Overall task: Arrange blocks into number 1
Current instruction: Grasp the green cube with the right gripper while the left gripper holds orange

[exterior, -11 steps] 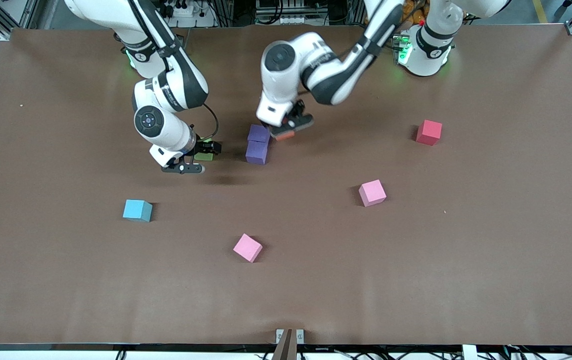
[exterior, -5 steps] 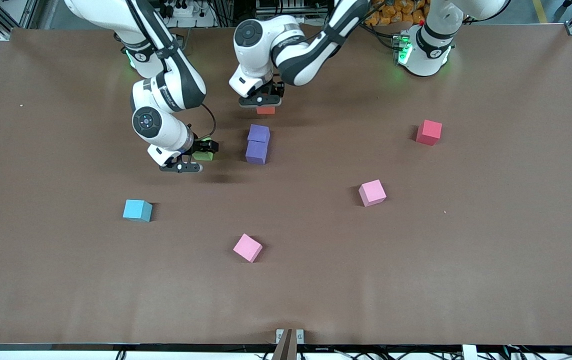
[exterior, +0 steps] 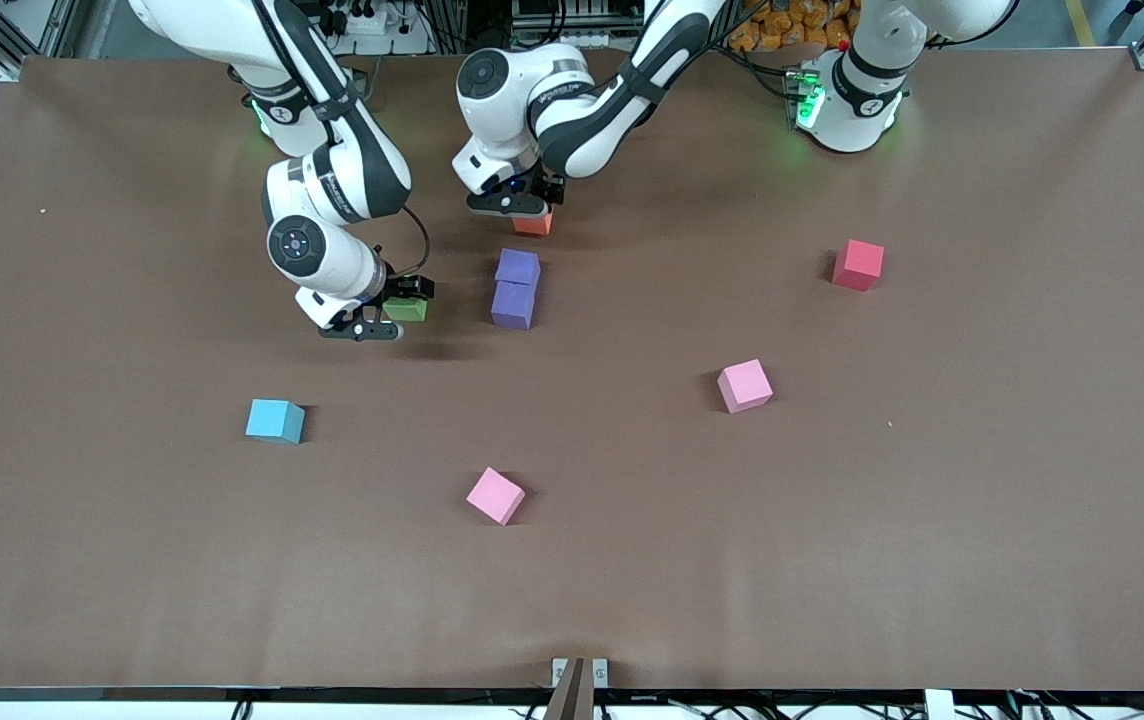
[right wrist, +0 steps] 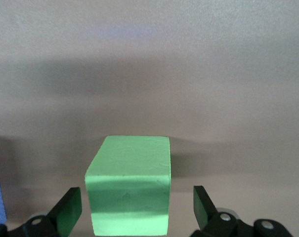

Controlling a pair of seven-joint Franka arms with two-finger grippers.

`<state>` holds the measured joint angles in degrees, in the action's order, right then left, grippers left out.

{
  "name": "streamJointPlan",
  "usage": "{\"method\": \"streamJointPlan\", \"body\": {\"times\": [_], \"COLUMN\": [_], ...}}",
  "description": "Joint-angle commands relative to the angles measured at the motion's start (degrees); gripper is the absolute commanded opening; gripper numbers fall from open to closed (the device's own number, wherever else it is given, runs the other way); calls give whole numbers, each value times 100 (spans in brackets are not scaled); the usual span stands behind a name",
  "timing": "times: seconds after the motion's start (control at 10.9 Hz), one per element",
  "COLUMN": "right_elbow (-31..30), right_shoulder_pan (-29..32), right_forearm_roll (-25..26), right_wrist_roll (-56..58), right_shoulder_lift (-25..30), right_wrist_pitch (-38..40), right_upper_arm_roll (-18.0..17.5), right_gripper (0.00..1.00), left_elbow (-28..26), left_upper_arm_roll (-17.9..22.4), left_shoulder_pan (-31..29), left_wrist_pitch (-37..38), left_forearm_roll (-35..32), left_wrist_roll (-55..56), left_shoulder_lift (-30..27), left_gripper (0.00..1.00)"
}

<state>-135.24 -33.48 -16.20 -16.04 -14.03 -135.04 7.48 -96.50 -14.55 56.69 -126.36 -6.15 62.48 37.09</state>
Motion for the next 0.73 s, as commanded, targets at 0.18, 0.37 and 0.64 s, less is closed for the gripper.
{"method": "streamJointPlan", "body": {"times": [0.18, 0.37, 0.64], "right_elbow": [-46, -11, 94], "right_shoulder_pan": [123, 140, 140], "right_forearm_roll": [-111, -111, -120], "right_wrist_roll": [84, 57, 31], "right_shoulder_lift": [-170, -267, -241], "right_wrist_pitch": [-118, -267, -259], "right_upper_arm_roll": [-106, -115, -106], "right_gripper": [78, 68, 61], "left_elbow": [421, 430, 571], "left_upper_arm_roll": [75, 119, 172], "left_shoulder_pan": [9, 0, -18], "left_wrist_pitch": [112, 112, 112], "left_forearm_roll": [-158, -202, -202], "left_wrist_roll": [-157, -157, -166], "left_shoulder_lift": [360, 369, 386], "left_gripper": [0, 0, 0]}}
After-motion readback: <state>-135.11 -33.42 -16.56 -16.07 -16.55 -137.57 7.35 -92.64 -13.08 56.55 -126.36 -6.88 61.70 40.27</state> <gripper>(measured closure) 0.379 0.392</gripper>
